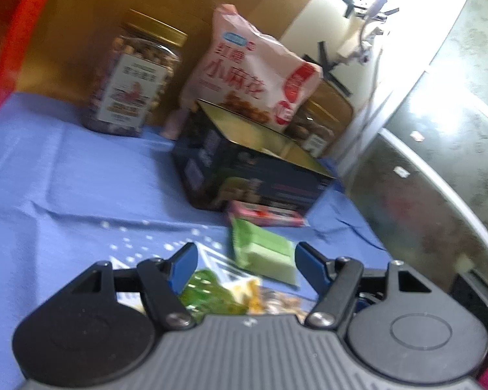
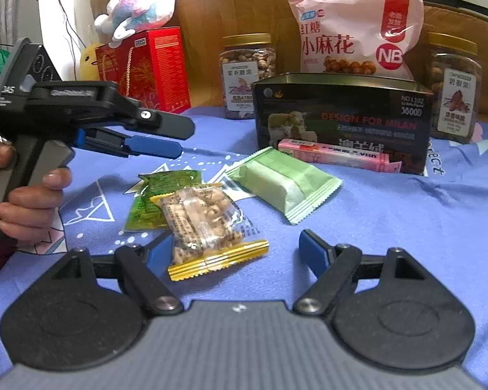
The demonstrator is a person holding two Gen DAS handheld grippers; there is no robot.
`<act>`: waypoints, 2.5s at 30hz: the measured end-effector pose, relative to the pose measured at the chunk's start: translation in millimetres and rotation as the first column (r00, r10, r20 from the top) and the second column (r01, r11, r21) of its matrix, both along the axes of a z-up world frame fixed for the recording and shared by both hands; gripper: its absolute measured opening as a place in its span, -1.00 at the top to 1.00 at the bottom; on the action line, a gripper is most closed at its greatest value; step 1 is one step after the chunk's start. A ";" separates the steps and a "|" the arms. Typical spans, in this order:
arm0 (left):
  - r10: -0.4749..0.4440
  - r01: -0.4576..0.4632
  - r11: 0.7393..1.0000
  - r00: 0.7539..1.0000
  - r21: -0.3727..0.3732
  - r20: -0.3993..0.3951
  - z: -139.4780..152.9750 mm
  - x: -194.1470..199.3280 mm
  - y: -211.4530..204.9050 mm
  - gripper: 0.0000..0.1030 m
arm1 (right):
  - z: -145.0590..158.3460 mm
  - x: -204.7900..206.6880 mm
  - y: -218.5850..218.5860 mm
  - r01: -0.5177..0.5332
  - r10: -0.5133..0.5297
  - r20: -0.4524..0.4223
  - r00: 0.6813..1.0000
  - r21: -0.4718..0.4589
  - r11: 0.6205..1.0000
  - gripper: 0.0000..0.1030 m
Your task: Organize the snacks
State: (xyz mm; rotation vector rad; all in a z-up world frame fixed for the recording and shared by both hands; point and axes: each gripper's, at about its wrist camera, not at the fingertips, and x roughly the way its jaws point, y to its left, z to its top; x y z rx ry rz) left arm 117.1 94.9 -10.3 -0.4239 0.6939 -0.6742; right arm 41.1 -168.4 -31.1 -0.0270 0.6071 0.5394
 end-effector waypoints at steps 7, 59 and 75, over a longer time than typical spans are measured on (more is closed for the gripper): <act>-0.075 0.076 0.997 0.997 0.011 -0.007 4.3 -9.6 -9.7 -0.33 | -0.3 -0.4 -1.1 0.031 -0.031 0.001 1.000 -0.009 0.999 -0.62; 0.081 -0.069 0.981 0.995 0.181 -0.058 25.9 47.0 -60.7 -0.36 | 2.6 64.9 -48.1 0.108 -0.106 -0.025 0.994 0.069 0.992 -0.14; 0.076 -0.045 0.978 0.986 0.204 -0.146 -4.0 93.6 -88.7 -0.30 | -2.0 133.2 -83.0 0.194 -0.172 -0.148 0.974 0.148 0.970 -0.19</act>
